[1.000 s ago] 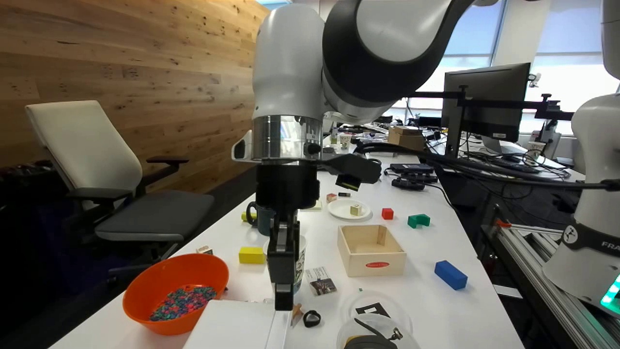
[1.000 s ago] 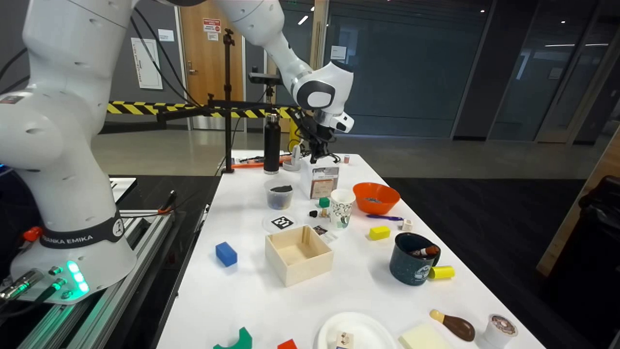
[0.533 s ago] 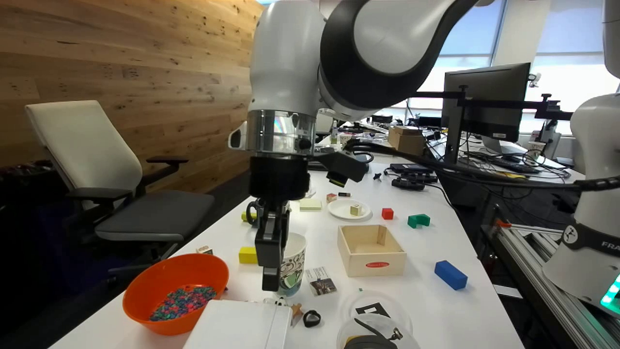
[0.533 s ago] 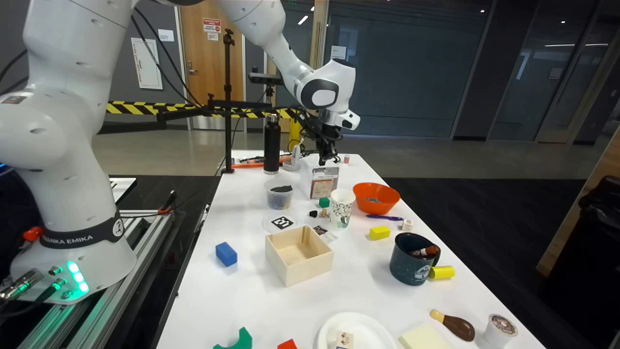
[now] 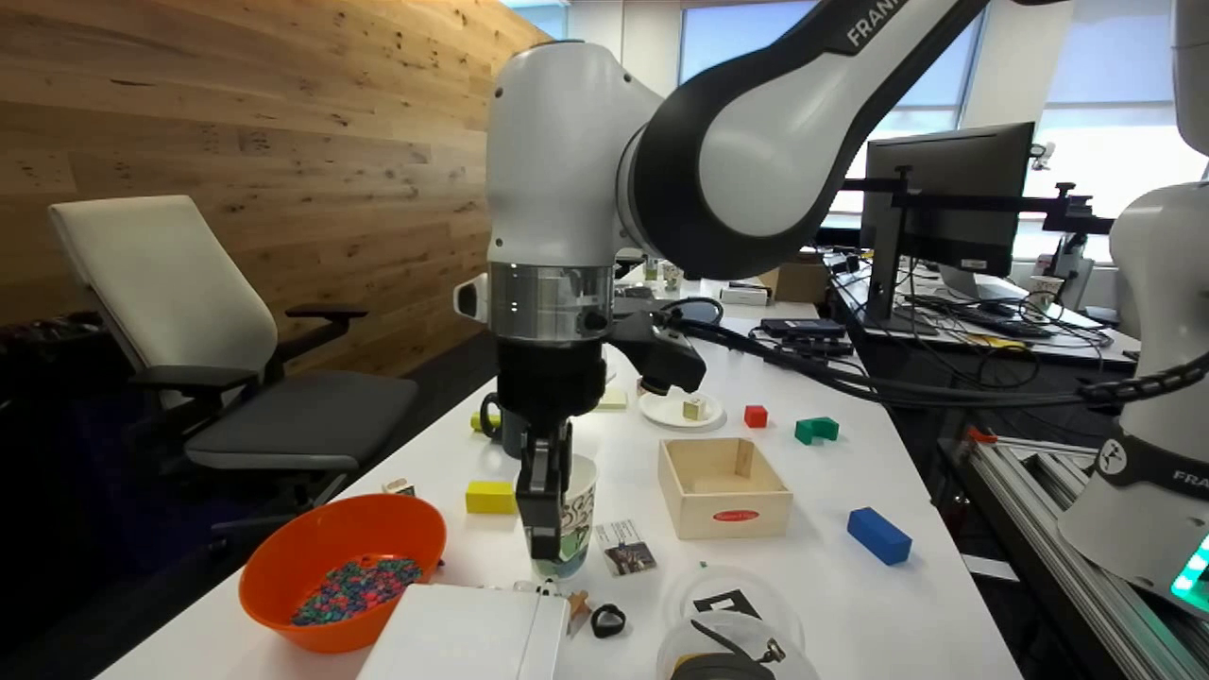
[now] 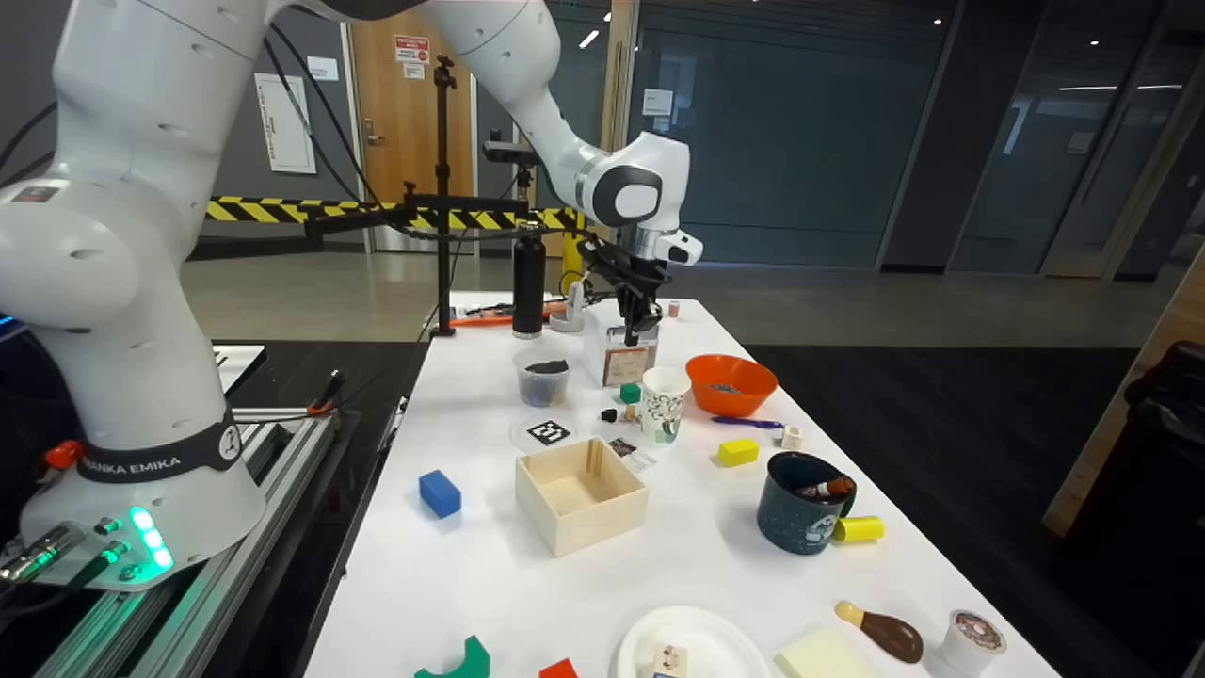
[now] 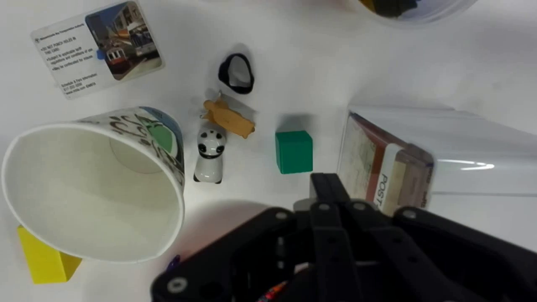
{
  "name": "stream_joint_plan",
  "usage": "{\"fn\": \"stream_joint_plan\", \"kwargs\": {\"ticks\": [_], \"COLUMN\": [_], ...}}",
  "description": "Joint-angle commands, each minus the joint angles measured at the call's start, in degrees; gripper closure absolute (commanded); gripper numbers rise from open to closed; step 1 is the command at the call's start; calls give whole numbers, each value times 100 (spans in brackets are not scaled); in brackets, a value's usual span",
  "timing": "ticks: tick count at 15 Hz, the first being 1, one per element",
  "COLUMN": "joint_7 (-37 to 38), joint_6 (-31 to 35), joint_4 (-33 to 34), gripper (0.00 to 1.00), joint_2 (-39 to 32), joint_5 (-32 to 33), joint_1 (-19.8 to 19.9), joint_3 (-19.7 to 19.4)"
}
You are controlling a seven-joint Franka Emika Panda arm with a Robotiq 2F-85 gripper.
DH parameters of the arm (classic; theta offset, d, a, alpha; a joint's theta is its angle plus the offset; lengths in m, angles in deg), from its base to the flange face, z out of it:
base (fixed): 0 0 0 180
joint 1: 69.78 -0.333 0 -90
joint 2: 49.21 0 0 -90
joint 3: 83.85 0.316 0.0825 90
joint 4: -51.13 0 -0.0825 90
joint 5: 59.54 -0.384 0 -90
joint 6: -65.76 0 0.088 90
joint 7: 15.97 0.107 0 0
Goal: Open the drawer of the white object
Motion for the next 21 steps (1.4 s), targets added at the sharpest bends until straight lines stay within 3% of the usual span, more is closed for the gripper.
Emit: {"fn": "stream_joint_plan", "kwargs": {"ticks": [1,4,8,15,16,18,21], "joint_7": [247,229,-73,-1151,-1099,-528,-464], "joint_6": [-161,-176,-344,-488,-517,-311,-290], "joint_4": [54,58,105,228,228,144,168], "gripper": [100,100,100,100,100,100,100], "joint_2": [-164,-253,-235,-248,-239,-162,-182], "joint_5": [163,57,-494,-2267,-2266,-1377,-1092], "joint_1": [-82,-77,112,737,707,296,234], "joint_3": [-48,4,348,1111,1060,558,399]}}
